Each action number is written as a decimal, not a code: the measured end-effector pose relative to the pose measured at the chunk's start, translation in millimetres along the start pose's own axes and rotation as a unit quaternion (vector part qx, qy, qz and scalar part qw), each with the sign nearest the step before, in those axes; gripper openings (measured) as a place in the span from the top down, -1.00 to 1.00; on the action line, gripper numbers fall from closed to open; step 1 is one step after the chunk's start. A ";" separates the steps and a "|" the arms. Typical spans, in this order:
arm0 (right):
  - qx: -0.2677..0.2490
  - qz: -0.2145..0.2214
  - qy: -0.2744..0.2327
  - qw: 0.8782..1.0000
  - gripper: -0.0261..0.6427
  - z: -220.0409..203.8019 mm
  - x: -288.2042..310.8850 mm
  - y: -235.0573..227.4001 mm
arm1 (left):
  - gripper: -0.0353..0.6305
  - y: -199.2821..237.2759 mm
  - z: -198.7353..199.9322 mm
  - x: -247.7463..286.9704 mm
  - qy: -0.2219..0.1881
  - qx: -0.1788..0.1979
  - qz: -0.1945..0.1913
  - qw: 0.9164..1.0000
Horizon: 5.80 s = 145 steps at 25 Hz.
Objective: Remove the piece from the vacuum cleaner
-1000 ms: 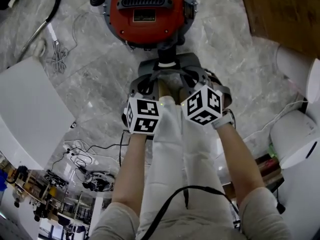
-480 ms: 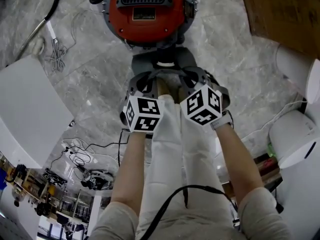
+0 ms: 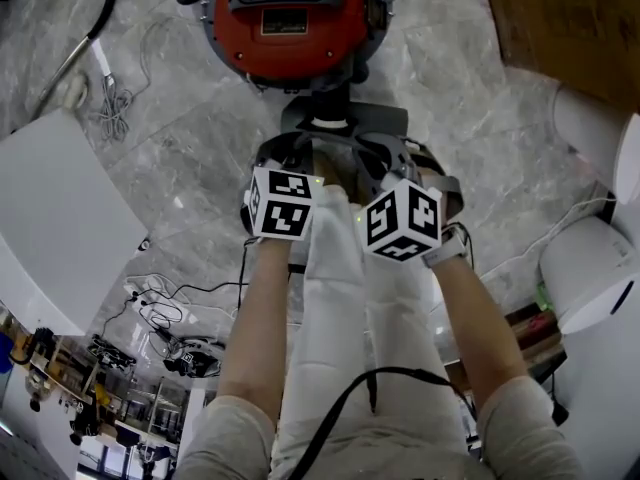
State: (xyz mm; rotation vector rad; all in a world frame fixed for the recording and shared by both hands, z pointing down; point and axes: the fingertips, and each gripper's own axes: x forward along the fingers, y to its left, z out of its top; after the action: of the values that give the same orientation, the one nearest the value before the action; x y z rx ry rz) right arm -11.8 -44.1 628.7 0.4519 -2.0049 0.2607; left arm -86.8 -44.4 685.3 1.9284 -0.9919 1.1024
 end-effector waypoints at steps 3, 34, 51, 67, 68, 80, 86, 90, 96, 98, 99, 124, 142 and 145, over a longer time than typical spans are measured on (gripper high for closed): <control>0.037 0.011 -0.004 0.999 0.85 -6.6 5.2 1.0 | 0.79 -1.1 -2.3 -8.3 0.011 -0.008 -0.001 1.000; 0.064 0.023 -0.005 0.998 0.85 -10.5 7.6 4.3 | 0.79 -5.5 -6.2 -14.4 0.015 -0.016 -0.006 1.000; 0.097 0.028 -0.001 0.995 0.85 -22.9 12.1 1.4 | 0.79 -16.4 -4.0 -10.8 0.000 -0.012 -0.015 1.000; 0.129 0.032 -0.016 0.991 0.85 -28.2 23.6 3.6 | 0.79 -16.8 0.5 -34.1 -0.016 -0.073 0.000 0.997; 0.135 0.036 -0.017 0.990 0.85 -30.4 27.0 3.4 | 0.79 -17.2 4.5 -37.8 -0.020 -0.073 0.002 0.997; 0.112 0.024 -0.024 0.993 0.85 -21.2 7.7 9.4 | 0.79 -15.1 -6.1 -18.6 -0.005 -0.064 -0.003 0.998; 0.077 0.010 -0.021 0.997 0.85 -12.1 1.8 15.4 | 0.79 -9.5 -16.5 -6.8 0.003 -0.082 -0.010 0.997; 0.129 0.021 -0.024 0.991 0.85 -24.9 11.9 14.3 | 0.79 -14.3 -13.7 -21.1 -0.004 -0.068 -0.002 0.998; 0.191 0.046 -0.028 0.980 0.85 -35.2 23.6 10.2 | 0.79 -21.4 -5.2 -35.8 -0.014 -0.034 0.005 0.999; 0.195 0.047 -0.025 0.979 0.85 -38.9 25.0 11.1 | 0.79 -24.5 -6.9 -35.4 -0.013 -0.028 0.006 1.000; 0.194 0.046 -0.026 0.980 0.85 -39.2 23.7 12.6 | 0.79 -25.3 -9.1 -34.8 -0.012 -0.027 0.007 1.000; 0.120 0.043 -0.072 0.989 0.85 7.3 -122.3 32.9 | 0.79 -74.7 23.6 -155.7 -0.101 -0.092 -0.031 0.990; 0.081 0.105 -0.157 0.979 0.84 64.5 -309.1 49.4 | 0.79 -154.2 80.9 -321.3 -0.185 -0.066 -0.108 0.975; 0.078 0.115 -0.159 0.977 0.84 68.9 -325.8 50.5 | 0.79 -162.1 85.9 -336.3 -0.185 -0.065 -0.112 0.974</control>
State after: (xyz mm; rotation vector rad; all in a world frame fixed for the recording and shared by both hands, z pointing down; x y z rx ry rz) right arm 44.6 41.9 308.1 0.3759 -2.3647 0.5193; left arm -31.8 51.0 318.4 2.1197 -0.9797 0.5472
